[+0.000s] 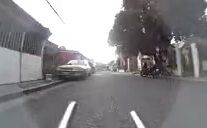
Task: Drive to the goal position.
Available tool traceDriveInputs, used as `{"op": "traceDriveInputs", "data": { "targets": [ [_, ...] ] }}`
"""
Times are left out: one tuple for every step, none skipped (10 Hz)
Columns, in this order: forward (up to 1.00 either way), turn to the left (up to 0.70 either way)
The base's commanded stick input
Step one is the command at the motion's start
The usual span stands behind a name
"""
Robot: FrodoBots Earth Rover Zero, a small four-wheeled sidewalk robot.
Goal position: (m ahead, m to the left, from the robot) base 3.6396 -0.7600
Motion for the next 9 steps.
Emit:
{"op": "traceDriveInputs", "data": {
  "targets": [
    [0.70, -0.33],
    [0.70, -0.19],
    [0.70, -0.04],
    [0.70, 0.00],
    [0.70, 0.00],
    [0.70, 0.00],
    [0.70, 0.00],
    [0.70, 0.00],
    [0.70, 0.00]
  ]
}}
